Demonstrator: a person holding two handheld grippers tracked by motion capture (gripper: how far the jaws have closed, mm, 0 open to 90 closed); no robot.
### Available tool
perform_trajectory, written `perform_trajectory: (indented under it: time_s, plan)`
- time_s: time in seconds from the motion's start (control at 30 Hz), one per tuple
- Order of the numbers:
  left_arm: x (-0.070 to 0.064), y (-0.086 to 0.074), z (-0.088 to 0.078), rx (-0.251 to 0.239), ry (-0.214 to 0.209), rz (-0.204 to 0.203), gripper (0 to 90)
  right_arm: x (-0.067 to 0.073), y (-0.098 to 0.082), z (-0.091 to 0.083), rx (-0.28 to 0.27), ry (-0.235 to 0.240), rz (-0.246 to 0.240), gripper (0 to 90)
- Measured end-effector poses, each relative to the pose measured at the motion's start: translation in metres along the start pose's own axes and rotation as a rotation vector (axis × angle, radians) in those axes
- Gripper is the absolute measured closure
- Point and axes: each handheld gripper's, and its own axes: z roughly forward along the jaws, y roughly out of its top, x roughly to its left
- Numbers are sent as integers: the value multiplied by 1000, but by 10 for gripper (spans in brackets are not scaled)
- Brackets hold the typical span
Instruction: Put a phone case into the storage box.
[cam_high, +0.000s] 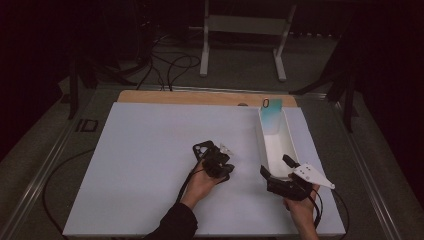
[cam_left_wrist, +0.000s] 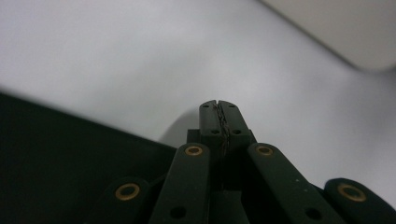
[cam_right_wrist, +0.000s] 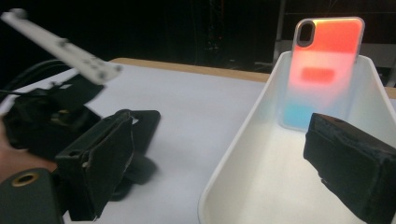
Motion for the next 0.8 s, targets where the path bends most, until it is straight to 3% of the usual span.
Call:
perform_trajectory:
  time_s: [0.13,0.23,0.27,0.4,0.43,0.5,0.57,0.63,0.8]
  plan:
    - [2,-12,-12,6,20,-5,899,0,0,1,0,-1,-4,82]
    - [7,-26,-25,3,37,-35,898,0,0,1,4,-1,-4,82]
    - [11,-36,-35,3,60,-44,898,1,0,1,4,0,-5,82]
    - [18,-48,-47,3,96,-52,897,1,0,2,6,3,-8,82]
    - [23,-55,-55,-1,129,-59,897,1,0,2,6,1,-6,82]
    - [31,-61,-62,-5,150,-78,897,0,0,2,5,-3,-2,82]
    - [37,-66,-66,-12,172,-95,897,1,0,2,6,-4,-3,82]
    - [40,-68,-68,-22,169,-112,897,1,0,3,7,-2,-3,82]
    - [39,-68,-67,-23,174,-110,895,1,-1,3,12,-3,-12,82]
